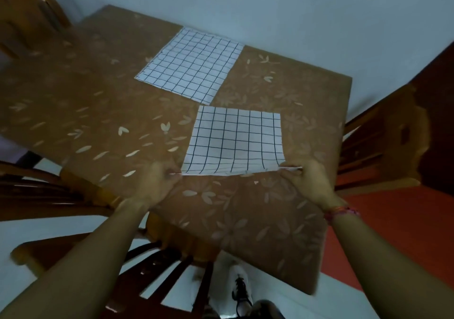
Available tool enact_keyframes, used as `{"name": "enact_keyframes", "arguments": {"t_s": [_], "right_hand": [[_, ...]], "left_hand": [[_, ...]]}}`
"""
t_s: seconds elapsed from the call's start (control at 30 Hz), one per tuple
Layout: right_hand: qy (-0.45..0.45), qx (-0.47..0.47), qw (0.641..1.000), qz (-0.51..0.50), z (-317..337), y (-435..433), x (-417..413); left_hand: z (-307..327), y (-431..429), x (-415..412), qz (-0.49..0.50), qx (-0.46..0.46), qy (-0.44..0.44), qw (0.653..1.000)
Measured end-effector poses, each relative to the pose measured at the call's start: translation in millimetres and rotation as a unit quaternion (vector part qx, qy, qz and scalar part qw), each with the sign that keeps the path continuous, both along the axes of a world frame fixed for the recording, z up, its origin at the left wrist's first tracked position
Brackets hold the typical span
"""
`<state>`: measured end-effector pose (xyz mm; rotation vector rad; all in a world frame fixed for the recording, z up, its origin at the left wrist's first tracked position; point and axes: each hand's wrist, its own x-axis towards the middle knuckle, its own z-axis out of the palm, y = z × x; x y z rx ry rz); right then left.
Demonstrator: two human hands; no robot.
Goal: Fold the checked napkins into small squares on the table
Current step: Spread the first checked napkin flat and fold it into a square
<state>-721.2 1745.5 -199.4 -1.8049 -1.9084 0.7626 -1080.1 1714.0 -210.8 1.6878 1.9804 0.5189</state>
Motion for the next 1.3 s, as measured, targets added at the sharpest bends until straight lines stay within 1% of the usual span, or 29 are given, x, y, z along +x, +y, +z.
{"name": "enact_keyframes", "arguments": {"t_s": [0.1, 0.2, 0.27, 0.33, 0.47, 0.63, 0.73, 0.8, 0.9, 0.93, 1.0, 1.1, 1.17, 1.3], "right_hand": [[-0.006, -0.058, 0.998, -0.011, 2, -10, 6], [-0.019, -0.111, 0.994, -0.001, -2, -18, 12], [-0.045, -0.130, 0.990, 0.002, -8, -20, 16], [-0.046, -0.146, 0.988, 0.001, -12, -22, 20], [0.005, -0.137, 0.990, 0.012, -8, -21, 24], [0.066, -0.133, 0.989, -0.001, -12, -8, 25], [0.095, -0.131, 0.987, -0.023, -16, 4, 21], [0.138, -0.130, 0.981, -0.050, -18, 13, 18], [0.184, -0.200, 0.961, -0.044, -22, 21, 11], [0.185, -0.225, 0.956, -0.047, -25, 22, 9], [0.181, -0.239, 0.953, -0.055, -36, 27, 11], [0.159, -0.219, 0.959, -0.083, -56, 38, 10], [0.159, -0.222, 0.956, -0.104, -68, 48, 7], [0.150, -0.214, 0.956, -0.136, -88, 61, -2]], "left_hand": [[4, -11, -2, -0.034, -0.030, -0.059, 0.997], [3, -18, -9, -0.074, -0.069, -0.055, 0.993], [3, -21, -13, -0.070, -0.096, -0.059, 0.991], [4, -23, -15, -0.057, -0.110, -0.083, 0.989], [5, -18, -22, -0.042, -0.108, -0.126, 0.985], [8, -8, -17, 0.008, -0.061, -0.178, 0.982], [3, 2, -12, 0.068, -0.037, -0.189, 0.979], [-3, 11, -13, 0.115, -0.026, -0.198, 0.973], [-10, 24, -11, 0.165, -0.018, -0.215, 0.962], [-13, 30, -11, 0.177, -0.019, -0.220, 0.959], [-21, 42, -12, 0.192, -0.025, -0.221, 0.956], [-35, 59, -17, 0.204, -0.038, -0.213, 0.955], [-43, 67, -17, 0.209, -0.039, -0.213, 0.954], [-52, 72, -14, 0.227, -0.054, -0.242, 0.942]]}}
